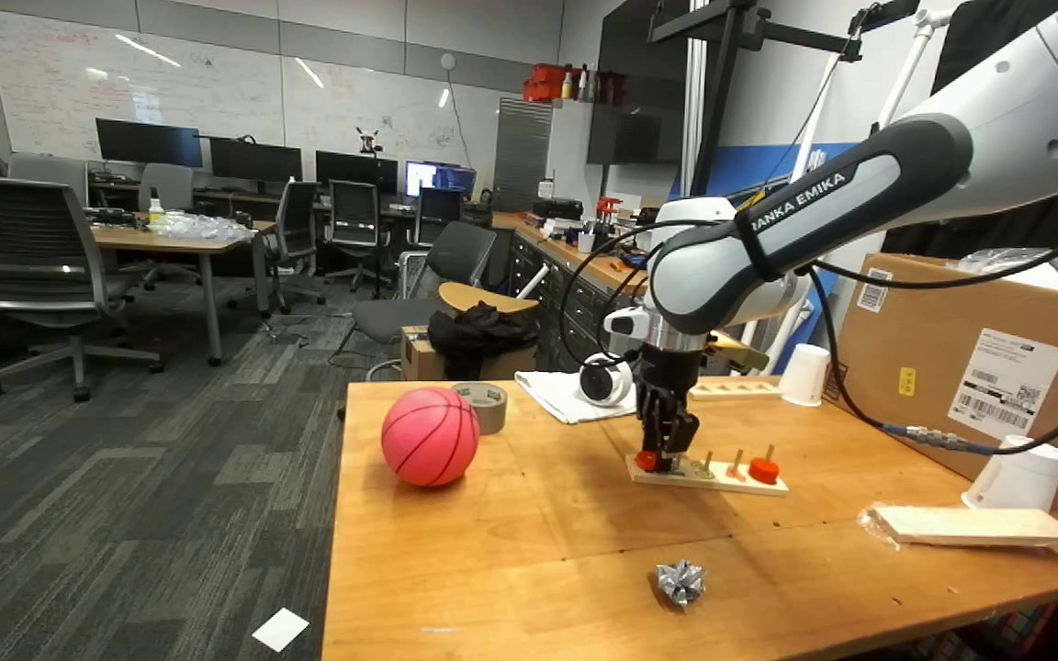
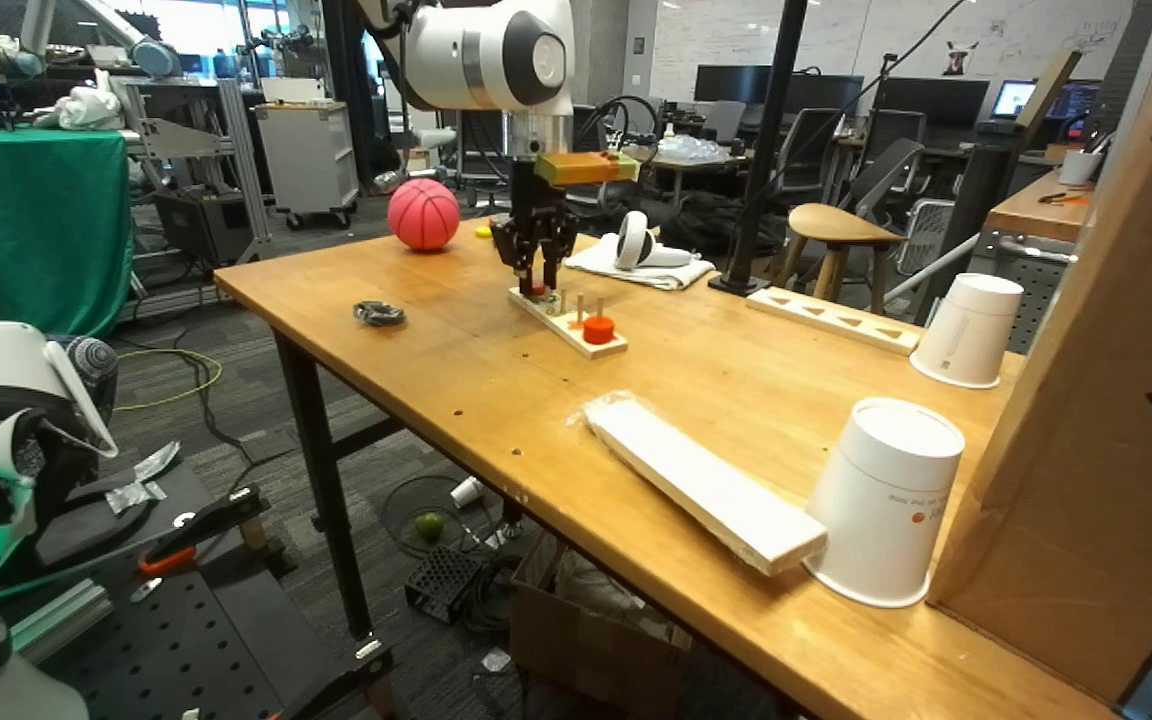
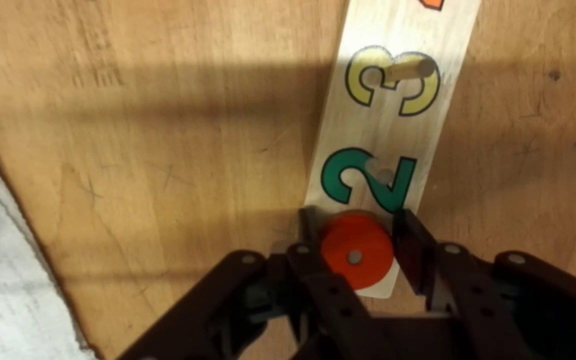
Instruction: Put both right and left blocks on the first right position
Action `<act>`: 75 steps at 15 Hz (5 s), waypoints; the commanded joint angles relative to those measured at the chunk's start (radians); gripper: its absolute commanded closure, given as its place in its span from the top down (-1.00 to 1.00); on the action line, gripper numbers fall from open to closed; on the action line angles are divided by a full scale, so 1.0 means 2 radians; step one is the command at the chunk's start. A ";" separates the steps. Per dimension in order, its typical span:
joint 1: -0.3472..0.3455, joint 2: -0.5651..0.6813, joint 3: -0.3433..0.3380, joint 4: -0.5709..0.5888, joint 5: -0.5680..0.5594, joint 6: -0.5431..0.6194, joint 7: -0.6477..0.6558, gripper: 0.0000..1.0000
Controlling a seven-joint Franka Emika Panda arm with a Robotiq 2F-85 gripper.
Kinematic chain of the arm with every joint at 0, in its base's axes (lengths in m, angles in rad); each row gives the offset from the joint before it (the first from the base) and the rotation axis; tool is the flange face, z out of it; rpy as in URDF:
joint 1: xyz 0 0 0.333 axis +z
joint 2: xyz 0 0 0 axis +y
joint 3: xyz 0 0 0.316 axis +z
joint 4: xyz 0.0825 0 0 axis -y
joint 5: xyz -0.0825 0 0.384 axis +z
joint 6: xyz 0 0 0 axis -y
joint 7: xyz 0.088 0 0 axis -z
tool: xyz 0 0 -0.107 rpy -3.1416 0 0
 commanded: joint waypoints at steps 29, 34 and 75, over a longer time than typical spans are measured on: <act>-0.059 -0.112 -0.064 -0.064 -0.037 -0.086 0.065 -0.52; -0.062 -0.108 -0.063 -0.071 -0.023 -0.086 0.062 -0.52; -0.061 -0.095 -0.063 -0.064 -0.027 -0.083 0.060 -0.52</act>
